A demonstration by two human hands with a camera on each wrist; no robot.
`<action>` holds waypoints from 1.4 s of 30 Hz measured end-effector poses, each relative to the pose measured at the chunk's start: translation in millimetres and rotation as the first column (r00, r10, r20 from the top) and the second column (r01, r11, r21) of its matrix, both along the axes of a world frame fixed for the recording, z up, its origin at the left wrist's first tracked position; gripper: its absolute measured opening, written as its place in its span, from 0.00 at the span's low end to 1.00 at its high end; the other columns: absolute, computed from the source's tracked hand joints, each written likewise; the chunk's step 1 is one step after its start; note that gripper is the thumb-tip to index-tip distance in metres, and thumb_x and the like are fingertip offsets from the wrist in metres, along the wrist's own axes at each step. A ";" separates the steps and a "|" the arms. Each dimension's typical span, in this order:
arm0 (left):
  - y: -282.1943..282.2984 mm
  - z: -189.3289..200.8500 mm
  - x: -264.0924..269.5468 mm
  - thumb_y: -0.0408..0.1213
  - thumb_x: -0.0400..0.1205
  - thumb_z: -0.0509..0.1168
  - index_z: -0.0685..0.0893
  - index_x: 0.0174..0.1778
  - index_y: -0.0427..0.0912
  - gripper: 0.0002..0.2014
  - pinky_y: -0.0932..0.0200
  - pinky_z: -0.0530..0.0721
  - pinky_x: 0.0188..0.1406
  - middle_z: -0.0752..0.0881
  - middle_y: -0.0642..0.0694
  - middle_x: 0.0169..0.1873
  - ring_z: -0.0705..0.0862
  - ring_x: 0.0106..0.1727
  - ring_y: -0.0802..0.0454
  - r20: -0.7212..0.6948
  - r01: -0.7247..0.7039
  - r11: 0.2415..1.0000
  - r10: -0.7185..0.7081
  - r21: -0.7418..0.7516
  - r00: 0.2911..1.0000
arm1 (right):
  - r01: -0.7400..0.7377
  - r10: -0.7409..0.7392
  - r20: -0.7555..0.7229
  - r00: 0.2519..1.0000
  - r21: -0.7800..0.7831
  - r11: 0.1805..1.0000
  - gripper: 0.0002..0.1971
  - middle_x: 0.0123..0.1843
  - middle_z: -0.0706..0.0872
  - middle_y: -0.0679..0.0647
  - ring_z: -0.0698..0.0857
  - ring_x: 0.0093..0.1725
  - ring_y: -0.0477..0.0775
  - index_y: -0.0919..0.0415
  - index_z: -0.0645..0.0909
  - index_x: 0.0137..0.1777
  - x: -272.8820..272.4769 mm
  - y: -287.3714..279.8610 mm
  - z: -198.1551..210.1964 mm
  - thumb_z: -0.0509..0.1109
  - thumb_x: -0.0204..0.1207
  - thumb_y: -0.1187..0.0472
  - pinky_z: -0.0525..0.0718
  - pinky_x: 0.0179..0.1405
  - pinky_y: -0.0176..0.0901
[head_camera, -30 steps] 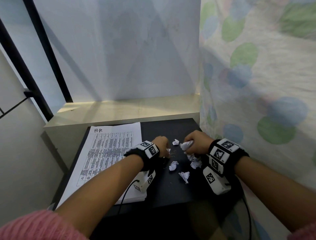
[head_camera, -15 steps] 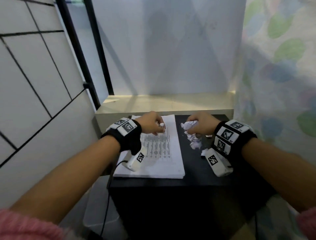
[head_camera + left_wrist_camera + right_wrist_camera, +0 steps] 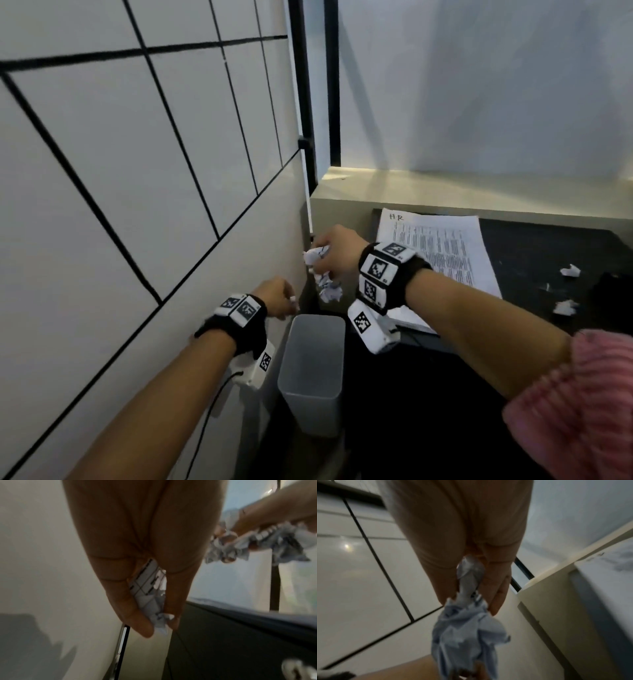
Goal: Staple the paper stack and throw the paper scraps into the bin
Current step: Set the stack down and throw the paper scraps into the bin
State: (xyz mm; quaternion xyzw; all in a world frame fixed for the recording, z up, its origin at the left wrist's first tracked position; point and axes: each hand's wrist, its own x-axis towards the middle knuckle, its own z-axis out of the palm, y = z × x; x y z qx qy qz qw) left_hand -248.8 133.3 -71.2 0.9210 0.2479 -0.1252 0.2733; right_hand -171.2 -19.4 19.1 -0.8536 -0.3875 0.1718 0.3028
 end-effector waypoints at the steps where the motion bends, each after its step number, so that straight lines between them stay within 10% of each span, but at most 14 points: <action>1: 2.0 -13.5 -0.2 0.33 0.75 0.72 0.79 0.28 0.44 0.11 0.60 0.88 0.36 0.84 0.44 0.29 0.84 0.24 0.54 -0.016 -0.028 1.000 0.028 -0.014 0.999 | -0.007 0.007 0.009 1.000 -0.012 1.000 0.12 0.47 0.88 0.62 0.87 0.48 0.60 0.67 0.86 0.52 -3.9 10.2 -5.7 0.73 0.71 0.62 0.86 0.45 0.47; 5: -1.1 -53.5 5.9 0.36 0.77 0.70 0.76 0.30 0.46 0.13 0.74 0.84 0.33 0.84 0.45 0.31 0.85 0.23 0.64 -0.066 -0.073 0.994 0.067 -0.079 0.996 | 0.011 -0.015 -0.048 0.999 -0.094 0.996 0.13 0.54 0.89 0.66 0.88 0.53 0.64 0.67 0.86 0.55 1.1 40.8 -30.2 0.71 0.73 0.63 0.87 0.55 0.54; 10: 1.5 -102.4 7.3 0.37 0.77 0.70 0.86 0.50 0.27 0.15 0.47 0.87 0.58 0.89 0.29 0.54 0.88 0.56 0.37 -0.136 -0.058 0.992 0.043 -0.113 0.990 | 0.050 -0.063 -0.084 0.994 -0.156 0.986 0.12 0.52 0.89 0.64 0.87 0.54 0.62 0.66 0.86 0.53 4.9 63.0 -58.8 0.72 0.73 0.62 0.85 0.50 0.44; 14: 4.5 -135.2 0.6 0.38 0.76 0.72 0.86 0.53 0.27 0.17 0.49 0.87 0.57 0.89 0.32 0.52 0.88 0.56 0.38 -0.191 -0.064 0.988 0.037 -0.138 0.981 | 0.039 -0.059 -0.060 0.996 -0.300 0.953 0.15 0.37 0.81 0.63 0.80 0.43 0.63 0.65 0.76 0.27 -7.4 80.7 -85.2 0.64 0.76 0.62 0.77 0.41 0.42; 18: 8.0 -164.2 -3.1 0.40 0.73 0.75 0.79 0.67 0.33 0.28 0.53 0.82 0.62 0.83 0.36 0.65 0.83 0.66 0.40 -0.225 -0.096 0.979 0.054 -0.180 0.973 | -0.031 0.040 0.020 0.999 -0.324 0.946 0.14 0.58 0.81 0.68 0.82 0.62 0.66 0.72 0.82 0.57 -16.5 97.9 -99.6 0.64 0.79 0.63 0.80 0.56 0.50; 21: 5.0 -174.6 -8.1 0.42 0.74 0.74 0.57 0.82 0.40 0.44 0.53 0.70 0.74 0.66 0.42 0.80 0.68 0.79 0.43 -0.220 -0.044 0.974 -0.006 -0.220 0.975 | -0.044 0.052 0.010 0.999 -0.396 0.917 0.14 0.59 0.84 0.66 0.84 0.61 0.66 0.71 0.82 0.58 -16.0 104.0 -110.2 0.64 0.79 0.63 0.82 0.56 0.49; 25: -7.1 -196.7 -23.2 0.37 0.78 0.70 0.53 0.83 0.41 0.41 0.54 0.64 0.78 0.61 0.41 0.82 0.63 0.82 0.43 -0.304 0.091 0.976 -0.150 -0.200 0.941 | -0.015 0.022 0.009 1.000 -0.442 0.897 0.15 0.63 0.83 0.66 0.83 0.62 0.65 0.70 0.82 0.60 -6.2 101.3 -119.8 0.64 0.79 0.63 0.82 0.58 0.49; 31: -26.7 -220.4 -49.6 0.33 0.85 0.55 0.73 0.75 0.40 0.21 0.47 0.65 0.77 0.72 0.38 0.76 0.71 0.77 0.40 -0.379 0.250 0.958 -0.284 -0.138 0.881 | -0.013 -0.008 -0.043 0.999 -0.474 0.880 0.15 0.62 0.84 0.65 0.84 0.61 0.65 0.69 0.82 0.61 -5.7 103.2 -133.5 0.64 0.79 0.63 0.83 0.59 0.49; 37: -33.5 -242.4 -83.4 0.31 0.85 0.55 0.79 0.70 0.38 0.17 0.53 0.69 0.74 0.75 0.38 0.74 0.75 0.73 0.42 -0.406 0.238 0.953 -0.297 -0.189 0.864 | -0.029 -0.030 -0.114 0.993 -0.483 0.875 0.12 0.52 0.82 0.67 0.83 0.52 0.63 0.72 0.81 0.49 -18.5 107.5 -159.2 0.63 0.80 0.61 0.80 0.48 0.47; 42: -40.1 -255.9 -103.8 0.30 0.84 0.59 0.81 0.67 0.33 0.17 0.50 0.72 0.74 0.77 0.37 0.72 0.75 0.73 0.39 -0.495 0.179 0.960 -0.266 -0.217 0.827 | -0.075 -0.038 -0.217 0.976 -0.491 0.868 0.16 0.57 0.85 0.66 0.84 0.61 0.66 0.70 0.82 0.59 -42.5 94.0 -208.4 0.64 0.79 0.60 0.80 0.48 0.47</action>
